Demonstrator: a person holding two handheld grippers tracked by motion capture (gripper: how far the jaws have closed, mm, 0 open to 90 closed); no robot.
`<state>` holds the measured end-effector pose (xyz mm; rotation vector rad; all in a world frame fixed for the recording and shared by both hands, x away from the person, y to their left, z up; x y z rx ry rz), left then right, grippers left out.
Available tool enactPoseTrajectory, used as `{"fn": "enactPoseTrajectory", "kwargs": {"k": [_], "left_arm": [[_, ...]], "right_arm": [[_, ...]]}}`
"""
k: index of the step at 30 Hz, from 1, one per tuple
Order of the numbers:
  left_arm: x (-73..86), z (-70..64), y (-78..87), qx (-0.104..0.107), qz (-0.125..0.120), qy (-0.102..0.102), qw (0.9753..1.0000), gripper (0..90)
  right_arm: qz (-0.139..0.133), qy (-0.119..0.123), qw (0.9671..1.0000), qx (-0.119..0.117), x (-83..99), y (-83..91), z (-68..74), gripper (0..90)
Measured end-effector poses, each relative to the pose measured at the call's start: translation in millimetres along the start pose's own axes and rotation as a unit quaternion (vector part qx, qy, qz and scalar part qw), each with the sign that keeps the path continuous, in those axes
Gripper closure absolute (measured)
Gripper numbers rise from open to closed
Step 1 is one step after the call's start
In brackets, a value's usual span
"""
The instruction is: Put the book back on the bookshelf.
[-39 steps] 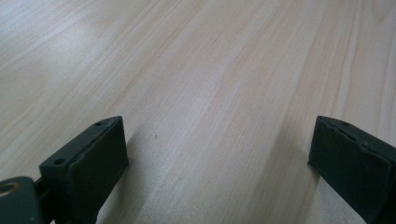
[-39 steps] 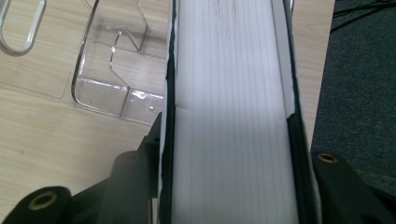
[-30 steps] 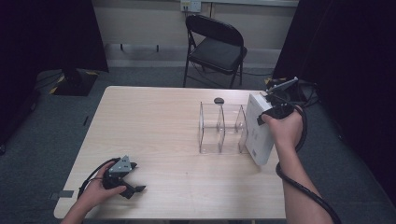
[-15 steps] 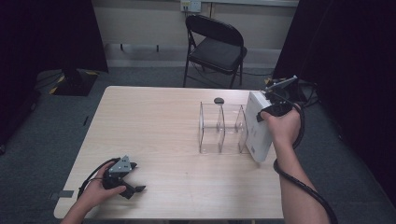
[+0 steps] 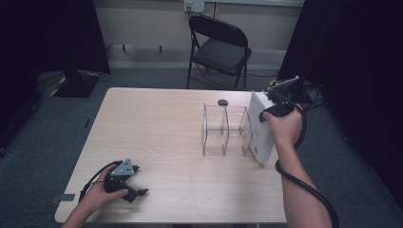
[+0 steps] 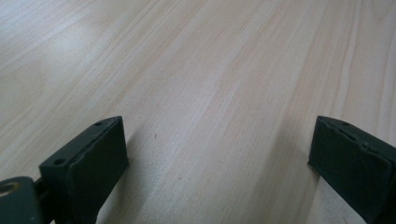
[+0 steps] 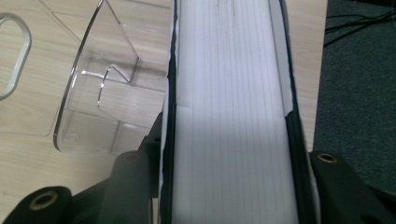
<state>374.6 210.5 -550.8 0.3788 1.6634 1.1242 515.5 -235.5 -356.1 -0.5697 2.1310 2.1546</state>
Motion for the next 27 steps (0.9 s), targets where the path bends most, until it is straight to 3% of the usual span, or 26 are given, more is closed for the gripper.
{"fn": "enactPoseTrajectory", "kwargs": {"k": [7, 15, 19, 22, 27], "left_arm": [[0.2, 0.0, 0.1, 0.000, 0.001, 0.001, 1.0000, 3.8], [0.2, 0.0, 0.1, 0.000, 0.001, 0.000, 1.0000, 3.8], [0.1, -0.1, 0.0, 0.000, 0.001, 0.000, 1.0000, 3.6], [0.1, 0.0, -0.3, -0.002, 0.000, 0.001, 1.0000, 3.4], [0.0, -0.1, -0.5, -0.004, 0.000, 0.001, 1.0000, 3.3]], "right_arm": [[-0.013, 0.002, 0.9999, 0.004, -6.2, 1.3, -2.8, 52.5], [-0.027, 0.002, 0.9996, -0.001, -9.4, -11.2, -0.9, 52.4], [-0.034, -0.002, 0.9994, -0.004, -5.9, -13.8, -1.4, 51.9], [-0.021, -0.003, 0.9998, -0.008, 1.1, -15.9, -2.1, 51.6], [-0.022, -0.007, 0.9996, -0.015, 6.7, -16.2, -6.5, 51.1]]}}
Point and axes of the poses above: each handheld gripper's, and its own axes: y roughly backward along the jaws, x roughly out of its underside, z roughly to its left, the point moved 7 cm from there along -y, roughly forward along the jaws, and after that the axes turned 11 degrees about z, right-handed, at the moved point
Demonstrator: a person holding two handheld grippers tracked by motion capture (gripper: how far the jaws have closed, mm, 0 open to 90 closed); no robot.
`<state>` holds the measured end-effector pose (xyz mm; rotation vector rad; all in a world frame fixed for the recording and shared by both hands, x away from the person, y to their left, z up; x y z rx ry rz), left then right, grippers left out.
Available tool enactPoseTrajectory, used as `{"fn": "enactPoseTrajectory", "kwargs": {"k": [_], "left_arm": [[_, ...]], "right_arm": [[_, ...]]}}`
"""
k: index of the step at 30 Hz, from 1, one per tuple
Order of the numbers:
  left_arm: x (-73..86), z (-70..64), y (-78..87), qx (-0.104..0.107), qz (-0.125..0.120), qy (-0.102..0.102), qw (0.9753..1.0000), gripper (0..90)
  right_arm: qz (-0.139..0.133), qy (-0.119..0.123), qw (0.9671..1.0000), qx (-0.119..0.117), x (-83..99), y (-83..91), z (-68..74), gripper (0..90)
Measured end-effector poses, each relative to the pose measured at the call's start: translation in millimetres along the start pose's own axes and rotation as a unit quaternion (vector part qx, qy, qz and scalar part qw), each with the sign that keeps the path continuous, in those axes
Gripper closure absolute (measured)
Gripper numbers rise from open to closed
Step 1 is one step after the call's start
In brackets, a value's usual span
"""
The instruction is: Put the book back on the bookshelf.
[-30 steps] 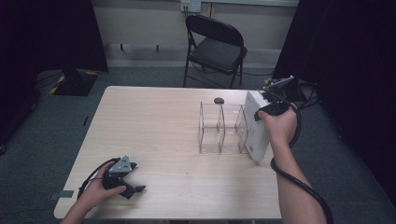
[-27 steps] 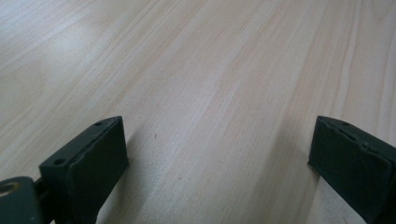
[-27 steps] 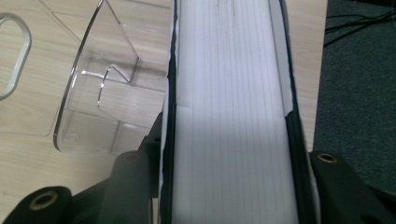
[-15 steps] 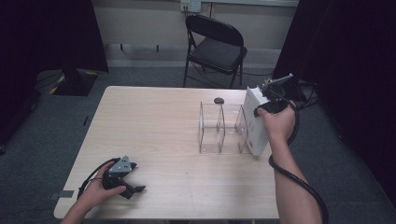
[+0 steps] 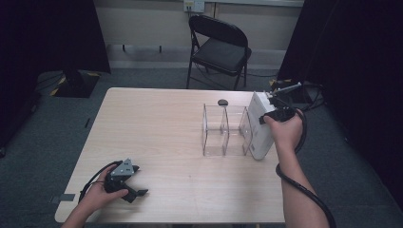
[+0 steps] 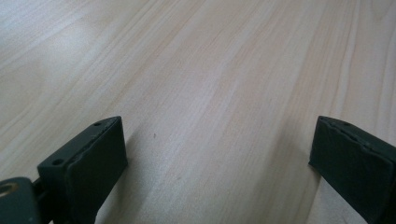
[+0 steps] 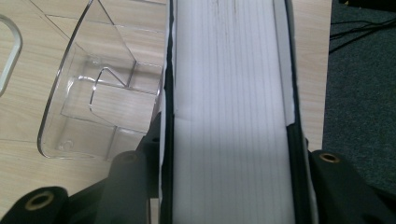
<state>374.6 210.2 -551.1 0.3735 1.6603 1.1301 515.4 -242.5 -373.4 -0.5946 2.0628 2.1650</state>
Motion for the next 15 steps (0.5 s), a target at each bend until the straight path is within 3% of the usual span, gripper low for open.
{"fn": "enactPoseTrajectory", "kwargs": {"k": [5, 10, 15], "left_arm": [[0.2, 0.0, 0.3, 0.001, 0.002, -0.001, 1.0000, 3.2], [0.6, -0.3, 0.7, 0.003, 0.002, -0.002, 1.0000, 3.2], [0.5, -0.5, 0.4, 0.004, -0.001, -0.002, 1.0000, 3.2]], "right_arm": [[0.025, 0.006, 0.9997, 0.003, -2.3, -0.4, 2.6, 49.9], [0.081, 0.010, 0.9967, 0.009, -2.8, -1.8, 0.3, 49.6], [0.110, 0.014, 0.9938, 0.007, -5.1, -7.0, -1.4, 49.5]]}}
Point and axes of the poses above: each handheld gripper's, and its own axes: y roughly backward along the jaws, x roughly out of its underside, z roughly to its left, the point moved 7 cm from there along -y, roughly forward along the jaws, and after that the axes turned 11 degrees about z, right-handed, at the moved point
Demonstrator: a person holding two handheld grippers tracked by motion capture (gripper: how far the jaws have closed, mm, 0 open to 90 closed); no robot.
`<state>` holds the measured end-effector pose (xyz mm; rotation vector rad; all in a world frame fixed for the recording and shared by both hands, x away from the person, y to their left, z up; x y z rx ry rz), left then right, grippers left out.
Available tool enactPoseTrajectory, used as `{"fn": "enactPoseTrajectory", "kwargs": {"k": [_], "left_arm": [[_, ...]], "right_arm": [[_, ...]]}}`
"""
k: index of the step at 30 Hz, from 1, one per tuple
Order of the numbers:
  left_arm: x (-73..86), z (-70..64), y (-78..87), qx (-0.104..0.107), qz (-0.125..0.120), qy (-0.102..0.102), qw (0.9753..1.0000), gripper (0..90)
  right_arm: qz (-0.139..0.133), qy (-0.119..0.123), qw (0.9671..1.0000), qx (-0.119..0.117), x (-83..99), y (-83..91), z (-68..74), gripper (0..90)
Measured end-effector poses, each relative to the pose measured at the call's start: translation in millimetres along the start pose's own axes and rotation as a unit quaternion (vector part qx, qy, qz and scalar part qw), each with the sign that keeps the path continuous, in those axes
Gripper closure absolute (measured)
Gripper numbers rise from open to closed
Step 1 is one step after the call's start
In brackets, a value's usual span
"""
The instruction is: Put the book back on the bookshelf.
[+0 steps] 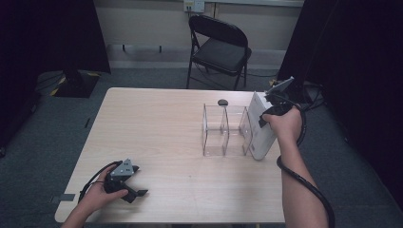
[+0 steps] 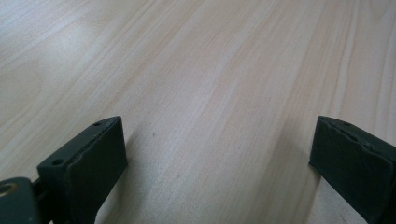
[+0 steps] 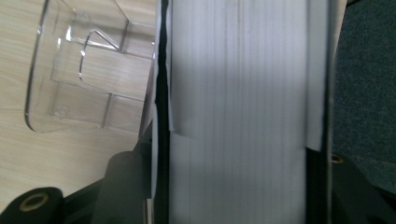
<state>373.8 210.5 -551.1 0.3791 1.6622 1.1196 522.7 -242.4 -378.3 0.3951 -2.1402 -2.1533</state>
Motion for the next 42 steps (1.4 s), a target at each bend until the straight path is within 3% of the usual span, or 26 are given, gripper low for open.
{"fn": "enactPoseTrajectory", "kwargs": {"k": [5, 12, 18, 25, 29, 33, 37, 42], "left_arm": [[0.3, 0.2, 0.5, -0.001, 0.004, 0.000, 1.0000, 3.2], [0.3, 0.2, 0.4, -0.001, 0.004, 0.000, 1.0000, 3.2], [0.2, 0.1, 0.4, 0.000, 0.004, 0.000, 1.0000, 3.1], [0.2, 0.5, 0.1, -0.003, 0.006, -0.002, 1.0000, 2.2], [0.4, 0.6, 0.2, -0.003, 0.007, -0.003, 1.0000, 2.2], [0.2, 0.3, 0.1, -0.003, 0.006, -0.002, 1.0000, 2.2], [0.4, 0.4, 0.3, -0.003, 0.007, -0.003, 1.0000, 2.2], [0.6, 0.4, 0.4, -0.003, 0.008, -0.003, 1.0000, 2.2]], "right_arm": [[0.003, -0.003, 1.0000, -0.005, -1.7, -1.4, -0.4, 52.4], [-0.034, -0.014, 0.9993, -0.008, -1.3, -0.8, 0.1, 52.9], [-0.049, -0.012, 0.9987, -0.009, -2.9, -0.2, 2.3, 52.9], [-0.046, -0.011, 0.9989, 0.000, -5.2, -1.2, 4.9, 52.0], [-0.059, -0.015, 0.9981, 0.005, -6.9, -1.1, 5.5, 49.5], [-0.046, -0.014, 0.9988, 0.004, -3.1, -2.6, 6.9, 41.0], [-0.042, -0.019, 0.9989, 0.013, 3.2, -1.7, 4.8, 38.4], [-0.038, -0.023, 0.9990, 0.007, 11.8, -2.6, 1.9, 34.8]]}}
Point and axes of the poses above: each handheld gripper's, and its own axes: y roughly backward along the jaws, x roughly out of its underside, z roughly to its left, the point moved 7 cm from there along -y, roughly forward along the jaws, and after that the axes turned 11 degrees about z, right-handed, at the moved point
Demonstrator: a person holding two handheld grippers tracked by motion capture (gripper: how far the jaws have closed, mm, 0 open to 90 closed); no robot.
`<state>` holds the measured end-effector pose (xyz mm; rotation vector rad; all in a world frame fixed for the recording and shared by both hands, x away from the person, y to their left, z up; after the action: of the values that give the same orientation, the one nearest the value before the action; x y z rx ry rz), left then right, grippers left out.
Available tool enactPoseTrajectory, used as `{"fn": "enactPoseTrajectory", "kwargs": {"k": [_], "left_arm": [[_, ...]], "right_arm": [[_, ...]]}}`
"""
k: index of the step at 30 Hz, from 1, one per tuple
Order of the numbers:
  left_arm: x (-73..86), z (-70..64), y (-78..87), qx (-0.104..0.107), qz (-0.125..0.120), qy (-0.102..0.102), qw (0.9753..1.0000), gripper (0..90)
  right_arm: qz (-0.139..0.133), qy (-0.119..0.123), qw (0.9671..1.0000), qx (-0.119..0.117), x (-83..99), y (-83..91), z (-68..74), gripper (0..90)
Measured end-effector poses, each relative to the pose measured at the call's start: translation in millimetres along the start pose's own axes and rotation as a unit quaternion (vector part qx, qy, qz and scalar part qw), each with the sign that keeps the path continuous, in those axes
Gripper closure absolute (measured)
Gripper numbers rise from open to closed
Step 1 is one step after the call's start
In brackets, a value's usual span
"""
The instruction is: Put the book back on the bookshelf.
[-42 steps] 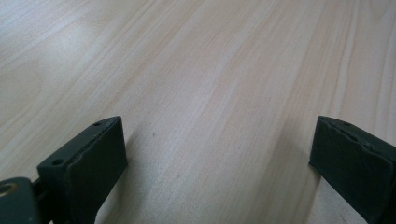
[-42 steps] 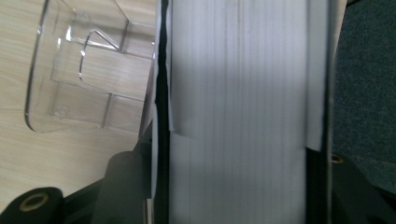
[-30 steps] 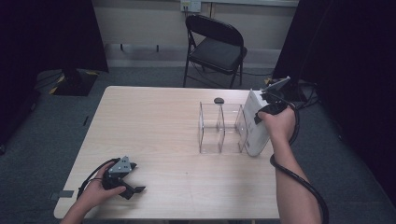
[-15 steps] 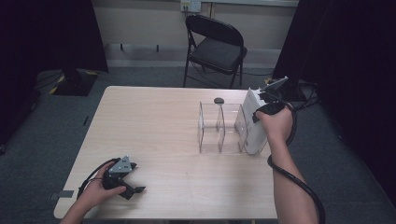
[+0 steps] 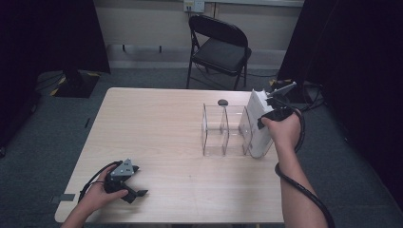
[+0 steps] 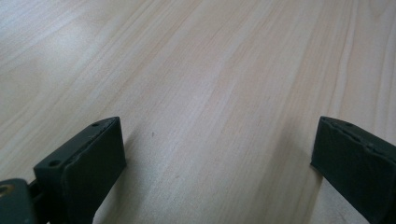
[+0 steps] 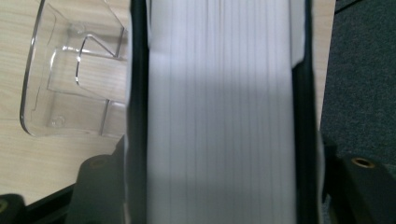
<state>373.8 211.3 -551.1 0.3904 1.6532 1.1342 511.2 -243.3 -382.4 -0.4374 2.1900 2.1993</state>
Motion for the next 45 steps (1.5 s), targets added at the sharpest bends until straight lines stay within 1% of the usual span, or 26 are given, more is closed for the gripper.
{"fn": "enactPoseTrajectory", "kwargs": {"k": [2, 3, 4, 5, 6, 8, 10, 13, 16, 17, 20, 23, 29, 31, 34, 37, 39, 43, 45], "left_arm": [[0.0, -0.1, 0.0, 0.001, 0.000, 0.000, 1.0000, 2.1], [0.0, 0.0, 0.0, 0.000, 0.000, 0.000, 1.0000, 2.1], [0.0, -0.1, -0.1, 0.000, 0.000, 0.000, 1.0000, 2.1], [0.0, -0.2, -0.1, 0.001, 0.000, 0.000, 1.0000, 2.0], [0.0, -0.1, -0.1, 0.001, 0.000, 0.000, 1.0000, 2.0], [0.0, -0.2, -0.1, 0.001, 0.000, 0.000, 1.0000, 2.0], [0.0, -0.2, 0.0, 0.001, 0.000, 0.000, 1.0000, 2.0], [-0.4, -0.5, -0.6, 0.005, -0.006, -0.001, 1.0000, 2.0], [0.0, -0.9, -0.3, 0.005, -0.005, 0.001, 1.0000, 2.0], [0.0, -1.0, -0.4, 0.005, -0.005, 0.001, 1.0000, 2.0], [0.0, -0.8, -0.3, 0.004, -0.005, 0.001, 1.0000, 2.0], [0.0, -0.9, -0.4, 0.005, -0.005, 0.001, 1.0000, 2.0], [0.0, -0.8, -0.3, 0.004, -0.005, 0.001, 1.0000, 2.0], [0.0, -0.9, -0.4, 0.005, -0.005, 0.001, 1.0000, 2.0], [-0.1, -0.9, -0.6, 0.004, -0.006, 0.002, 1.0000, 2.0], [-0.3, -0.9, -0.8, 0.004, -0.007, 0.002, 1.0000, 1.9], [0.0, -0.2, -0.5, -0.001, -0.003, 0.001, 1.0000, 1.6], [-0.2, 0.0, -0.7, -0.002, -0.001, 0.001, 1.0000, 1.0], [-0.1, 0.0, -0.7, -0.002, -0.001, 0.002, 1.0000, 1.0]], "right_arm": [[0.000, -0.001, 1.0000, -0.003, 3.2, -0.1, 0.9, 34.1], [0.000, 0.002, 1.0000, -0.005, 4.7, -0.7, 1.4, 33.7], [0.003, -0.001, 1.0000, -0.007, 6.1, -0.9, 2.4, 33.4], [0.001, 0.004, 1.0000, -0.004, 7.2, -1.6, 2.1, 32.2], [0.003, 0.000, 1.0000, -0.007, 8.4, -1.5, 3.6, 31.5], [0.002, 0.005, 0.9999, -0.009, 11.2, -2.7, 4.8, 30.8], [0.006, 0.003, 0.9999, -0.012, 14.4, -3.6, 6.5, 29.5], [0.005, 0.004, 0.9999, -0.014, 18.3, -4.4, 6.7, 28.3], [0.007, 0.000, 0.9999, -0.014, 21.5, -3.6, 6.9, 26.8], [0.006, 0.000, 0.9998, -0.016, 22.2, -3.5, 6.9, 24.6], [0.009, -0.001, 0.9999, -0.013, 25.1, -2.5, 5.1, 23.4], [0.008, -0.009, 0.9996, -0.025, 27.7, -1.6, 5.1, 22.8], [0.012, -0.005, 0.9996, -0.026, 33.3, -4.8, 4.6, 19.9], [0.015, -0.003, 0.9994, -0.031, 35.1, -6.8, 5.3, 18.7], [0.013, 0.000, 0.9993, -0.034, 37.0, -6.4, 5.6, 18.0], [0.004, 0.005, 0.9992, -0.040, 38.9, -2.9, 4.9, 15.7], [0.000, 0.006, 0.9991, -0.041, 40.5, -1.3, 3.3, 15.5], [0.002, 0.012, 0.9993, -0.034, 44.7, -0.2, 0.9, 15.4], [0.002, 0.014, 0.9992, -0.036, 46.7, -1.0, 1.1, 15.0]]}}
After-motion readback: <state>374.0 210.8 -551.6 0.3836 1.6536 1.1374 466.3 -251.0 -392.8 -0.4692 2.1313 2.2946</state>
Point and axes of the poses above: each handheld gripper's, and its own axes: y roughly backward along the jaws, x roughly out of its underside, z roughly to its left, the point moved 7 cm from there along -y, roughly forward along the jaws, and after that the axes turned 11 degrees about z, right-handed, at the moved point
